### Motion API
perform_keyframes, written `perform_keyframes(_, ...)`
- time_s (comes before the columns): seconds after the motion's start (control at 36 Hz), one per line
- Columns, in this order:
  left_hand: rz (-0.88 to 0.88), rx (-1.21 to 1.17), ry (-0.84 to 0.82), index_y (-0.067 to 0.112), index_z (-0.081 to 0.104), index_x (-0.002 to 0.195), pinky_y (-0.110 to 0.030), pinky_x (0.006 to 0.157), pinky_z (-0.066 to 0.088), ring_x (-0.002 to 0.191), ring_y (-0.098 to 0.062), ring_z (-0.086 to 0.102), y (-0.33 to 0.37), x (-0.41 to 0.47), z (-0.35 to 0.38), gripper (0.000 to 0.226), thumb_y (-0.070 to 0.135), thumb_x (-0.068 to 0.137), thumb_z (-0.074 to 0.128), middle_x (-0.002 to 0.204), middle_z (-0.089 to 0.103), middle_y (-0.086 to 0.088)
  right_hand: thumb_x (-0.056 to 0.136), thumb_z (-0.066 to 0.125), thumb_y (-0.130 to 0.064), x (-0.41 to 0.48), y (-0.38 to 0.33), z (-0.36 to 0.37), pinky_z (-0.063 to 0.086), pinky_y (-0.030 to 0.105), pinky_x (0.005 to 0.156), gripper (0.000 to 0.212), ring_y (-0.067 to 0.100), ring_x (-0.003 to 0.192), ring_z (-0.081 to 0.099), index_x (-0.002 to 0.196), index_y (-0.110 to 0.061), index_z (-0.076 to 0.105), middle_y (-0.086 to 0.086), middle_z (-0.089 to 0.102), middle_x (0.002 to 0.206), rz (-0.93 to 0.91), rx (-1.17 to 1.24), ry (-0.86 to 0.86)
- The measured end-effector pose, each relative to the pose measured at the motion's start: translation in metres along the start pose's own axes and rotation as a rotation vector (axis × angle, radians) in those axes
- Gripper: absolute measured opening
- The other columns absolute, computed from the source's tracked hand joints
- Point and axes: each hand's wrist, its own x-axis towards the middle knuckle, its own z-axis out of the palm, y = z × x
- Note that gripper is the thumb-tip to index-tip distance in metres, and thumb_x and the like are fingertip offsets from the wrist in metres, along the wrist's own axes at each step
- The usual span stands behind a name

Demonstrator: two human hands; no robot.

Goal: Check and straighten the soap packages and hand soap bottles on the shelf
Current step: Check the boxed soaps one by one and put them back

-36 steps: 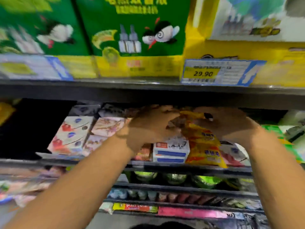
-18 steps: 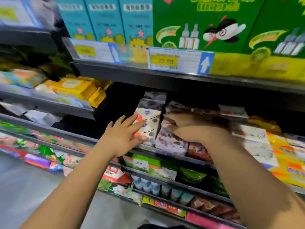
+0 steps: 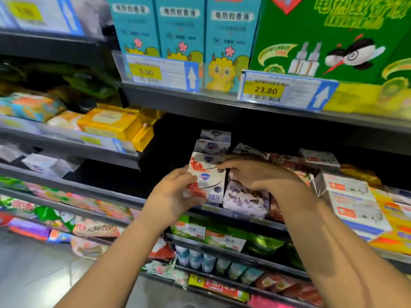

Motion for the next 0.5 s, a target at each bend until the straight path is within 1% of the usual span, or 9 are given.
perform_keyframes(0.08,-0.076,0.049,-0.014,0.006,0.068,0.106,-0.014,0.096,0.041,0.12,-0.023,0.056,0.004,-0.001,0.008,0.055,0.036,0.066,0.088,0.122,0.062,-0.011,0.095,0.038,-0.032,-0.009,-0.011,-0.003,0.05,0.041,0.101,0.043,0.018,0.117,0.061,0.13,-0.047,0.059,-0.005,0.058,0.139,-0.006,-0.013,0.027)
perform_keyframes(0.14,-0.145,0.066,-0.041,0.009,0.067,0.113,0.003,0.091,0.025,0.117,-0.012,0.05,0.007,-0.001,0.011,0.059,0.039,0.067,0.088,0.126,0.056,-0.002,0.104,0.037,-0.028,-0.014,-0.015,-0.005,0.045,0.033,0.106,0.039,0.011,0.123,0.055,0.134,-0.042,0.058,-0.015,0.053,0.143,0.002,-0.003,0.008)
perform_keyframes(0.17,-0.156,0.07,-0.049,0.01,0.065,0.115,0.005,0.087,0.022,0.11,-0.004,0.045,0.009,-0.001,0.012,0.062,0.042,0.067,0.088,0.123,0.051,0.003,0.106,0.037,-0.029,-0.018,-0.018,-0.006,0.041,0.028,0.109,0.037,0.007,0.128,0.051,0.136,-0.04,0.057,-0.018,0.051,0.144,0.005,0.003,0.005)
perform_keyframes(0.22,-0.155,0.058,-0.056,0.012,0.06,0.117,-0.004,0.079,0.027,0.093,0.007,0.033,0.012,-0.002,0.016,0.065,0.044,0.067,0.087,0.118,0.039,0.009,0.108,0.038,-0.032,-0.023,-0.022,-0.009,0.034,0.022,0.11,0.036,0.004,0.134,0.044,0.139,-0.036,0.054,-0.02,0.05,0.145,-0.016,0.0,0.002)
perform_keyframes(0.31,-0.188,0.028,-0.064,0.01,0.057,0.115,-0.007,0.073,0.029,0.082,0.006,0.029,0.015,0.0,0.02,0.058,0.036,0.072,0.086,0.115,0.033,0.008,0.108,0.039,-0.032,-0.024,-0.022,-0.009,0.032,0.018,0.104,0.036,0.003,0.134,0.043,0.141,-0.035,0.053,-0.021,0.05,0.145,-0.04,-0.015,0.013)
perform_keyframes(0.36,-0.19,0.054,-0.065,0.009,0.058,0.115,-0.003,0.075,0.028,0.085,0.006,0.026,0.012,0.006,0.018,0.057,0.032,0.071,0.087,0.114,0.035,0.006,0.107,0.04,-0.033,-0.026,-0.021,-0.01,0.036,0.019,0.102,0.036,0.003,0.131,0.047,0.141,-0.037,0.053,-0.023,0.05,0.143,-0.048,-0.022,0.027)
perform_keyframes(0.42,-0.186,0.081,-0.068,0.009,0.059,0.112,-0.01,0.077,0.029,0.092,0.002,0.028,0.009,0.009,0.013,0.058,0.031,0.067,0.089,0.113,0.037,0.005,0.107,0.04,-0.033,-0.028,-0.023,-0.011,0.04,0.022,0.105,0.036,0.004,0.128,0.05,0.141,-0.039,0.052,-0.024,0.049,0.144,-0.056,-0.022,0.026)
perform_keyframes(0.47,-0.177,0.043,-0.055,0.009,0.058,0.104,-0.015,0.081,0.038,0.096,-0.004,0.037,0.002,0.008,0.007,0.057,0.027,0.062,0.092,0.11,0.04,0.002,0.108,0.04,-0.029,-0.028,-0.023,-0.011,0.037,0.022,0.109,0.038,0.005,0.133,0.046,0.142,-0.04,0.051,-0.022,0.047,0.147,-0.066,-0.023,0.02)
perform_keyframes(0.5,-0.164,0.024,-0.047,0.008,0.057,0.104,-0.012,0.082,0.039,0.098,-0.006,0.039,-0.002,0.007,0.003,0.059,0.027,0.061,0.093,0.11,0.042,0.001,0.107,0.04,-0.027,-0.029,-0.024,-0.011,0.034,0.02,0.11,0.039,0.006,0.137,0.042,0.143,-0.04,0.05,-0.021,0.044,0.15,-0.068,-0.031,0.02)
